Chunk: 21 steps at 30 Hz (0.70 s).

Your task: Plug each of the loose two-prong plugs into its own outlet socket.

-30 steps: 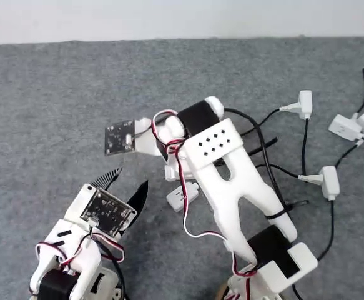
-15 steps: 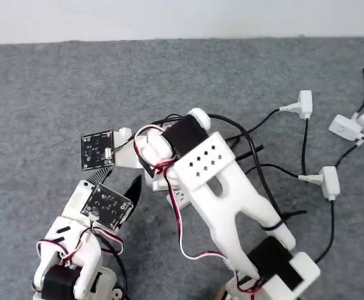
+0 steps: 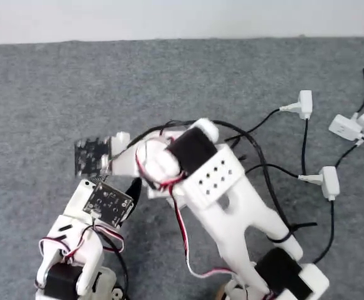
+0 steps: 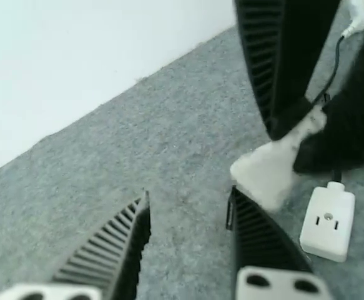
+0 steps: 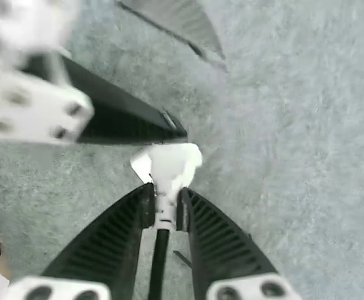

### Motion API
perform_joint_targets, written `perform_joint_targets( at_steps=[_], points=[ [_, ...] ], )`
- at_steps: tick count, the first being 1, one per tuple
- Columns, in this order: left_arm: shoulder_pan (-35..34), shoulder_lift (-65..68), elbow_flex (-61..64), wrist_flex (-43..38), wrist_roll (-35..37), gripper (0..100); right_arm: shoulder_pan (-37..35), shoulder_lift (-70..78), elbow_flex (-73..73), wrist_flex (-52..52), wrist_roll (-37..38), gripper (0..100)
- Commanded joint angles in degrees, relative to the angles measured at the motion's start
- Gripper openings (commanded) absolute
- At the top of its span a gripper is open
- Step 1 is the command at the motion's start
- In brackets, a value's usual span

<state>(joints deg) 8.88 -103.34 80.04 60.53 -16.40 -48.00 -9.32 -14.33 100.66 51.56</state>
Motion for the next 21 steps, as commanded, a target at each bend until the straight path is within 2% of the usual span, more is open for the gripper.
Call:
perform_joint_targets(
  at_steps=[1, 18, 21],
  points=[
    [-0.3, -0.4, -0.6, -2.1, -0.7, 20, -3.7, -4.1, 1.8, 2.3, -0.8, 0.9],
    [-0.4, -0.4, -0.5, -0.5, -0.7, 20, -3.7, -7.6, 3.9, 2.2, -2.2, 0.9],
    [-0.6, -0.4, -0.5, -0.4, -0.7, 20, -0.4, -7.3, 4.0, 1.8, -2.4, 0.9]
  ],
)
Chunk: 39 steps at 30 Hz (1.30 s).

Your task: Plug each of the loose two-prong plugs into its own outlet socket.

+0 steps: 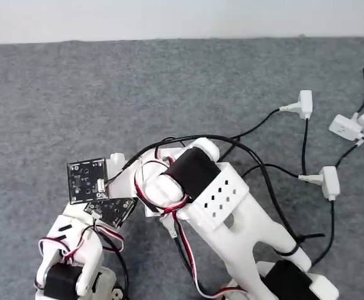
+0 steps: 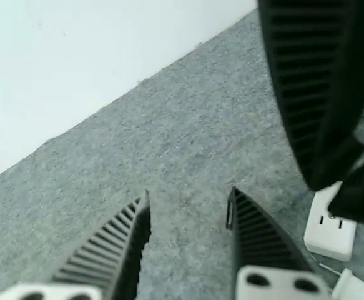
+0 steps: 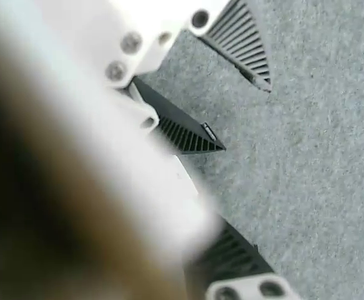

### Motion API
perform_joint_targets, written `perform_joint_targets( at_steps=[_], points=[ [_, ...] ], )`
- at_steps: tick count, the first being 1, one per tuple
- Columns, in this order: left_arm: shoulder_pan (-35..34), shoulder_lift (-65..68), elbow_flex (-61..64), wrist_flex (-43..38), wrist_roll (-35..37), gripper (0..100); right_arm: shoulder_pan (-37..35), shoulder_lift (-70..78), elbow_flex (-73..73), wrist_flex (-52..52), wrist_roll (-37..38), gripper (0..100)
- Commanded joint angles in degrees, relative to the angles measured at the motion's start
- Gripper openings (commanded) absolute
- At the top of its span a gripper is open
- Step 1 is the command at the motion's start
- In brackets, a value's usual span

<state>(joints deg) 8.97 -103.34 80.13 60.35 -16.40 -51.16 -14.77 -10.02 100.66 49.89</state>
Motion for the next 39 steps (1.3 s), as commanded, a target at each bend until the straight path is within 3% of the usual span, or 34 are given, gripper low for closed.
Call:
perform_joint_targets(
  at_steps=[1, 4, 8, 10, 15, 20, 30, 39],
  points=[
    [-1.6, -0.4, -0.6, -0.2, -0.7, 20, 4.5, -1.3, 0.4, 1.3, -0.7, 1.0],
    [-7.6, -0.4, -0.7, -2.8, -0.2, 20, 9.3, 2.4, 6.2, -2.2, -3.9, 1.7],
    [-23.7, -0.4, -1.0, -9.7, 10.2, 20, 12.1, 9.5, 19.3, -11.9, -14.2, 8.4],
    [-27.7, -0.4, -0.7, -11.6, 12.1, 20, 12.2, 12.1, 25.4, -17.3, -19.9, 9.8],
    [-28.4, -0.4, -0.7, -11.6, 14.6, 20, 9.5, 16.7, 35.7, -28.0, -30.2, 9.5],
    [-28.4, -0.4, -0.6, -11.6, 14.4, 20, 5.9, 17.3, 39.2, -31.2, -36.3, 9.5],
    [-28.4, -0.4, 0.4, -12.0, 14.3, 20, -0.5, 17.4, 39.5, -33.4, -37.1, 9.5],
    [-28.4, -0.4, 0.5, -12.0, 14.3, 20, -1.1, 12.2, 36.4, -27.4, -36.6, 9.5]
  ],
)
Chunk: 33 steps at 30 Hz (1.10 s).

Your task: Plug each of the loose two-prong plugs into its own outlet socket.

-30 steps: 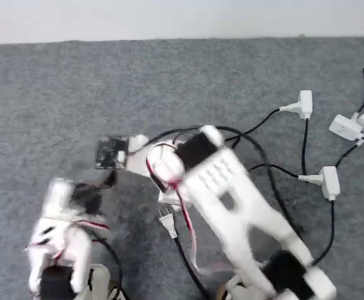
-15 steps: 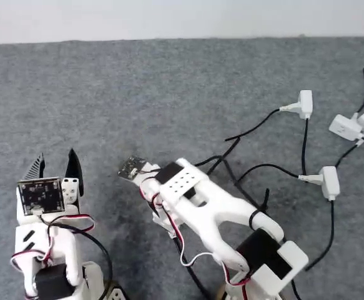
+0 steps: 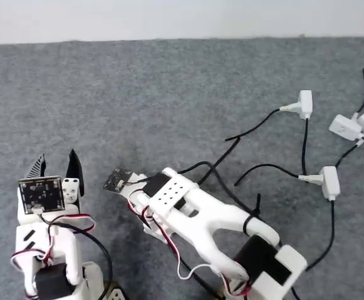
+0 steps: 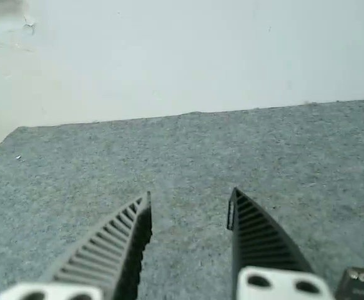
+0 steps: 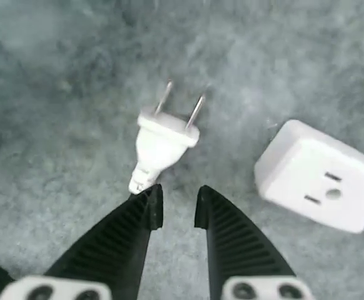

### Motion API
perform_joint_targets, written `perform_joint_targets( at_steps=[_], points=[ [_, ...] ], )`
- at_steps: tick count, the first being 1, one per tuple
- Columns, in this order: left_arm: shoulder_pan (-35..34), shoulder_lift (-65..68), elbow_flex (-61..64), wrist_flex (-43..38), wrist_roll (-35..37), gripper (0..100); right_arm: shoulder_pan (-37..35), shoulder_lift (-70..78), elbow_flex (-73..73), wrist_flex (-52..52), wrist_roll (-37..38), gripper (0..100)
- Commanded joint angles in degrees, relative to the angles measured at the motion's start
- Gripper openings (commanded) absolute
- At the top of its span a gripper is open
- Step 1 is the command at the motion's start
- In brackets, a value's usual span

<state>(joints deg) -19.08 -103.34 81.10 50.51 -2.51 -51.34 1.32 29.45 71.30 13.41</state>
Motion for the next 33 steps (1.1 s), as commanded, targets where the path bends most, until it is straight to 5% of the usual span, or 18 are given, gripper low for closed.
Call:
perform_joint_targets(
  at_steps=[1, 33],
  points=[
    [-0.4, -0.4, -0.5, -2.2, 0.4, 20, -0.9, -4.7, -3.6, 2.9, -0.1, 9.5],
    [-0.4, -0.4, -0.4, -2.1, 0.4, 20, -5.1, 8.5, -0.1, -5.8, -0.5, 9.6]
  ],
)
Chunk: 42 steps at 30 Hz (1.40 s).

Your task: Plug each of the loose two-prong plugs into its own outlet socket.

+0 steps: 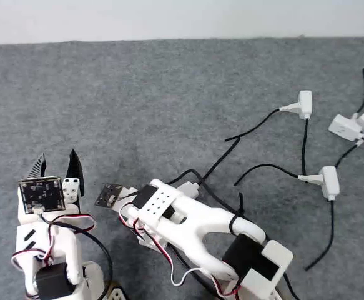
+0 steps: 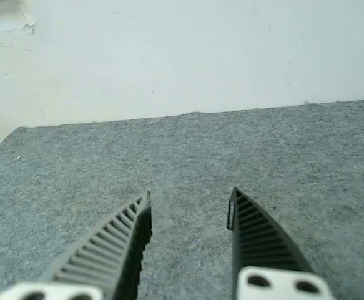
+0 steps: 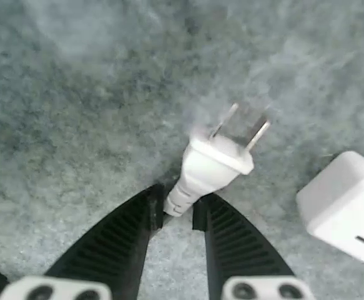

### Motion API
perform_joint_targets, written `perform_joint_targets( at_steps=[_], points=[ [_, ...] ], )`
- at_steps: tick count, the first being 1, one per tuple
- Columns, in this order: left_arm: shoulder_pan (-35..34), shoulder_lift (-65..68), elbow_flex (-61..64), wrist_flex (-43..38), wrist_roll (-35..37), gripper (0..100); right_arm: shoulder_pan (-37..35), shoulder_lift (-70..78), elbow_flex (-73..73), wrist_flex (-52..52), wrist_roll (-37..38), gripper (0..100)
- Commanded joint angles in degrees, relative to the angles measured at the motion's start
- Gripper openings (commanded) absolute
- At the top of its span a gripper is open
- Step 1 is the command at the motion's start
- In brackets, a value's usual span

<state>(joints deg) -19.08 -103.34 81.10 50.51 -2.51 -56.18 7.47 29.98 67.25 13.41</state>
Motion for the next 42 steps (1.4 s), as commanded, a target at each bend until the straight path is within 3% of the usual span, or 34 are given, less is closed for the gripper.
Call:
perform_joint_targets(
  at_steps=[1, 4, 7, 15, 22, 29, 42],
  points=[
    [-0.4, -0.4, -0.4, -2.1, 0.4, 20, -0.3, 2.8, -0.7, -2.2, -0.5, 9.6],
    [-0.4, -0.4, -0.4, -2.0, 0.4, 20, -0.3, 4.0, -0.7, -2.6, -0.4, 8.7],
    [-0.4, -0.4, -0.4, -1.9, 0.4, 20, -0.3, 3.7, -0.6, -2.5, 0.0, 0.0],
    [-0.4, -0.4, -0.3, -1.9, 0.4, 20, 4.3, 2.0, -1.4, -0.9, 6.4, 0.8],
    [-0.4, -0.4, -0.3, -1.9, 0.4, 20, 10.6, -14.0, -7.0, 11.8, 13.3, 0.8],
    [0.1, -0.4, 0.2, -2.1, 0.5, 20, 10.6, -27.9, -13.9, 22.6, 15.0, 0.8],
    [23.2, -0.4, -5.2, 10.7, -3.9, 20, 10.9, -28.9, -20.0, 25.5, 14.9, 0.8]
  ],
)
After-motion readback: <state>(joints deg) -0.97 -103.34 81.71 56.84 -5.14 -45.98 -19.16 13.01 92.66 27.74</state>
